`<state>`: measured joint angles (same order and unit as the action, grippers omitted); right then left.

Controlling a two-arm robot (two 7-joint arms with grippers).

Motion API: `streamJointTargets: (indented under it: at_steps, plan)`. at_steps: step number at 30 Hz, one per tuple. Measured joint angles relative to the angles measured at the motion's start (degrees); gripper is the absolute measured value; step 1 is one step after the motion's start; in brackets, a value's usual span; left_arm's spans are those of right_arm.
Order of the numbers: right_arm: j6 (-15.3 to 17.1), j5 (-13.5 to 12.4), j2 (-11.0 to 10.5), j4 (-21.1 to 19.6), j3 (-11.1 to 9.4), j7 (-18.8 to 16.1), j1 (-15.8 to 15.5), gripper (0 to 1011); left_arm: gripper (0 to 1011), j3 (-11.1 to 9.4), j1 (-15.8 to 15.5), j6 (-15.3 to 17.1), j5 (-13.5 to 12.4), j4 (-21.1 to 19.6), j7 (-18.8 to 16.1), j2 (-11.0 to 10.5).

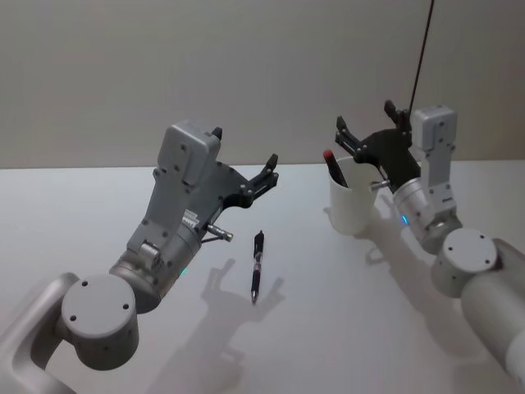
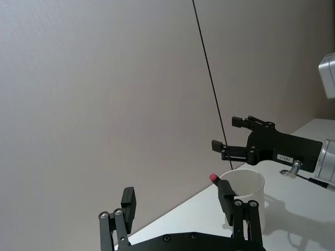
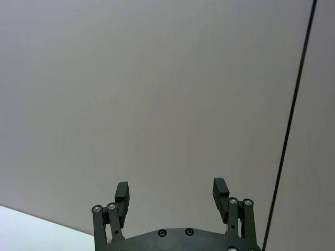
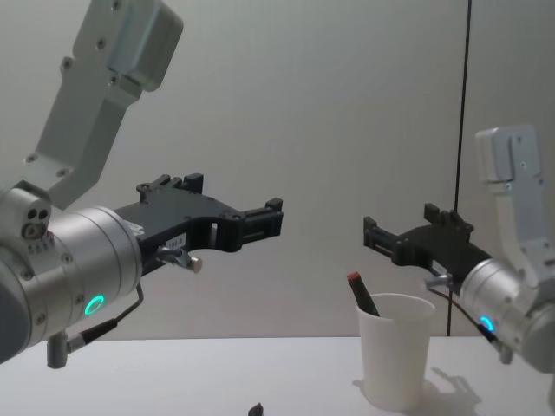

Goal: Place the pen into the pen holder.

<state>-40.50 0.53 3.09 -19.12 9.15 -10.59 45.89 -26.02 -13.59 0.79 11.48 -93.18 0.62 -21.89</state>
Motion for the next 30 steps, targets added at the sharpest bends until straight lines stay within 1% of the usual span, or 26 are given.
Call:
streamJointTargets:
  at_steps: [1, 2, 3, 4, 5, 6, 7, 9, 10, 11, 12, 16, 18, 21, 22, 24, 25, 26, 28, 30]
  plan:
    - [2.67, -0.04, -0.56, -4.62, -0.33, -0.65, -2.31, 1001, 1003, 0.0, 0.0, 0.0, 0.0, 0.0, 0.0, 0.0]
    - [3.44, -0.04, -0.73, -6.05, -0.44, -0.83, -3.0, 1001, 1002, 0.0, 0.0, 0.0, 0.0, 0.0, 0.0, 0.0]
    - [6.61, -0.08, -1.21, -10.0, -0.75, -1.47, -4.94, 1001, 1003, 0.0, 0.0, 0.0, 0.0, 0.0, 0.0, 0.0]
    - [7.78, -0.09, -1.45, -11.89, -0.9, -1.7, -5.88, 1002, 1003, 0.0, 0.0, 0.0, 0.0, 0.0, 0.0, 0.0]
    - [9.99, -0.1, -1.99, -16.02, -1.23, -2.09, -7.96, 1002, 1002, 0.0, 0.0, 0.0, 0.0, 0.0, 0.0, 0.0]
    - [9.99, -0.1, -1.99, -16.02, -1.23, -2.09, -7.96, 1002, 1002, 0.0, 0.0, 0.0, 0.0, 0.0, 0.0, 0.0]
    - [12.5, -0.1, -2.43, -19.21, -1.51, -2.54, -9.56, 1002, 1003, 0.0, 0.0, 0.0, 0.0, 0.0, 0.0, 0.0]
    - [14.39, -0.1, -2.93, -22.71, -1.83, -2.85, -11.32, 1001, 1003, 0.0, 0.0, 0.0, 0.0, 0.0, 0.0, 0.0]
    - [16.2, -0.09, -3.31, -25.39, -2.06, -3.11, -12.67, 1002, 1003, 0.0, 0.0, 0.0, 0.0, 0.0, 0.0, 0.0]
    - [17.37, -0.08, -3.5, -26.66, -2.19, -3.27, -13.34, 1001, 1003, 0.0, 0.0, 0.0, 0.0, 0.0, 0.0, 0.0]
    - [18.6, -0.05, -3.88, -29.11, -2.45, -3.42, -14.58, 1002, 1002, 0.0, 0.0, 0.0, 0.0, 0.0, 0.0, 0.0]
    - [21.76, 0.09, -4.69, -33.81, -3.03, -3.69, -17.05, 1001, 1003, 0.0, 0.0, 0.0, 0.0, 0.0, 0.0, 0.0]
    - [24.61, 0.19, -5.43, -37.85, -3.59, -3.9, -19.2, 1001, 1003, 0.0, 0.0, 0.0, 0.0, 0.0, 0.0, 0.0]
    - [26.63, 0.19, -5.95, -40.36, -3.99, -4.06, -20.54, 1001, 1002, 0.0, 0.0, 0.0, 0.0, 0.0, 0.0, 0.0]
    - [27.79, 0.19, -6.33, -42.15, -4.29, -4.15, -21.51, 1001, 1002, 0.0, 0.0, 0.0, 0.0, 0.0, 0.0, 0.0]
    - [29.16, 0.16, -6.65, -43.6, -4.55, -4.26, -22.3, 1002, 1002, 0.0, 0.0, 0.0, 0.0, 0.0, 0.0, 0.0]
    - [30.27, 0.09, -6.98, -45.01, -4.84, -4.35, -23.07, 1001, 1002, 0.0, 0.0, 0.0, 0.0, 0.0, 0.0, 0.0]
    - [30.27, 0.09, -6.98, -45.01, -4.84, -4.35, -23.07, 1002, 1002, 0.0, 0.0, 0.0, 0.0, 0.0, 0.0, 0.0]
    - [32.43, -0.12, -7.7, -47.68, -5.49, -4.53, -24.55, 1001, 1003, 0.0, 0.0, 0.0, 0.0, 0.0, 0.0, 0.0]
    - [33.65, -0.27, -8.04, -48.77, -5.79, -4.66, -25.19, 1002, 1003, 0.0, 0.0, 0.0, 0.0, 0.0, 0.0, 0.0]
